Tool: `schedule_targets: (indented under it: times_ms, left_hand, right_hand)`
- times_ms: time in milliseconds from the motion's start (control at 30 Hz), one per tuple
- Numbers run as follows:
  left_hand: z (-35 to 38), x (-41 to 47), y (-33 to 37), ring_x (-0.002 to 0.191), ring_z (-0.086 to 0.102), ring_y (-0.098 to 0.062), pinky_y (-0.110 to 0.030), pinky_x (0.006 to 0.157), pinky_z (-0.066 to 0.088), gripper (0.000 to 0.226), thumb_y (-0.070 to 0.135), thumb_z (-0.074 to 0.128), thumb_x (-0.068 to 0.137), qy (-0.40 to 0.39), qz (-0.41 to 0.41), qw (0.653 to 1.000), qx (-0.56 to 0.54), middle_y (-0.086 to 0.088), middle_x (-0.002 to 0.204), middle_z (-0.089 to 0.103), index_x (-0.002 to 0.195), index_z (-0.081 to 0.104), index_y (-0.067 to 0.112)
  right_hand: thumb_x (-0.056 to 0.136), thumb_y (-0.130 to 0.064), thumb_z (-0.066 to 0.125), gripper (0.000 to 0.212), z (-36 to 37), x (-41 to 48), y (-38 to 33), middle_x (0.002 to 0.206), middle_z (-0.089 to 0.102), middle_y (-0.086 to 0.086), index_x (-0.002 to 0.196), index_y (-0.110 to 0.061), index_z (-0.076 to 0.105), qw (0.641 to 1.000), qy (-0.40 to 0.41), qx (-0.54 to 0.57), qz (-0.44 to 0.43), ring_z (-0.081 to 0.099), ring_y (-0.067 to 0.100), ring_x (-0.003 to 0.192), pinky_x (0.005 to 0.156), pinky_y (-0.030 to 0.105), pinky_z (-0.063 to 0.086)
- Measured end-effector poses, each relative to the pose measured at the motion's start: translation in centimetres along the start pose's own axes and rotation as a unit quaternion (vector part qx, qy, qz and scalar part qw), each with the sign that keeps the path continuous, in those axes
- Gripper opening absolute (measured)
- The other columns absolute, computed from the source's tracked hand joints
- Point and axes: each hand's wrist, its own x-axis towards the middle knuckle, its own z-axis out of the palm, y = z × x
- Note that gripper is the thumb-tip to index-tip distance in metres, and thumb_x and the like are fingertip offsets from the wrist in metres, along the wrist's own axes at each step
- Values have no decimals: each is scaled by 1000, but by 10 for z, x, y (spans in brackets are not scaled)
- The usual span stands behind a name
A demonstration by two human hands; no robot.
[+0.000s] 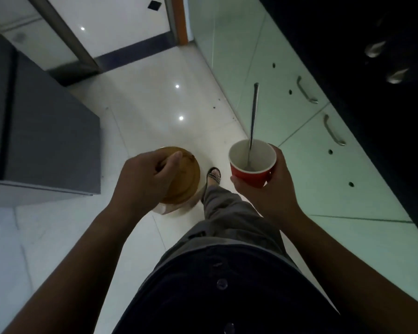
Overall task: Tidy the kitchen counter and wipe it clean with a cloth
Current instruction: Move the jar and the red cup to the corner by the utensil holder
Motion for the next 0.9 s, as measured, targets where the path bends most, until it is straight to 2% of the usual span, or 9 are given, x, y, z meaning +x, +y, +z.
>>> schedule_targets:
  times_ms: [100,200,333,400,500,567,667,800,900]
  left_hand:
    - [-14,52,-9,68,55,-6,-14,56,38,34,41,43,92,-10,-16,1000,2,10,72,58,98,66,16]
    - [-32,116,-8,64,56,-8,-15,54,40,38,43,44,93,-32,-9,999,26,2,68,60,89,66,12]
    - [-58,197,4,61,54,-6,-12,55,36,28,37,46,91,-66,4,996,53,7,65,57,83,62,16]
    - [-69,236,7,61,53,-4,-7,55,33,26,37,47,90,-57,7,997,54,14,64,53,83,62,16]
    - [-85,292,9,57,53,-4,-6,53,32,34,40,46,89,-32,21,999,38,12,60,54,78,63,13]
    - [-98,335,12,58,52,-3,-10,54,32,30,39,48,90,-21,25,999,32,14,61,53,77,61,17]
    - [-119,410,15,61,50,-2,-8,54,33,24,39,47,90,-11,45,998,49,15,65,51,82,60,21]
    - [-144,507,13,68,59,-17,-34,62,53,35,41,45,90,-56,60,996,30,-7,72,63,81,65,12]
    - [-164,570,19,70,61,-20,-39,65,55,36,43,45,88,-98,76,992,24,-8,73,64,78,64,14]
  right_hand:
    - [64,-9,83,73,23,67,-3,110,48,-21,120,-24,39,1000,-14,14,4,49,-18,97,73,2,42]
    - [63,-10,84,74,44,147,-17,109,47,-22,120,-24,38,999,-26,21,-14,48,-18,98,74,2,42]
    - [64,-12,84,75,61,243,-46,111,45,-22,121,-23,36,998,-32,26,-36,46,-19,101,77,3,42]
    - [66,-12,83,75,68,286,-58,111,43,-24,121,-25,35,998,-44,31,-40,45,-20,101,76,2,42]
    - [66,-16,83,75,78,337,-68,110,44,-26,121,-29,33,998,-41,25,-35,45,-19,103,77,3,43]
    - [65,-19,83,75,87,368,-72,110,45,-27,121,-31,34,999,-35,22,-22,45,-17,103,78,4,44]
    - [65,-26,82,76,102,415,-79,110,44,-30,122,-37,33,1000,-18,18,15,44,-17,103,77,4,45]
    - [65,-26,83,74,121,489,-94,110,45,-28,121,-37,34,999,32,16,26,45,-16,102,76,5,46]
    - [65,-26,83,73,131,542,-114,112,47,-26,121,-36,37,997,67,21,36,46,-14,103,78,6,45]
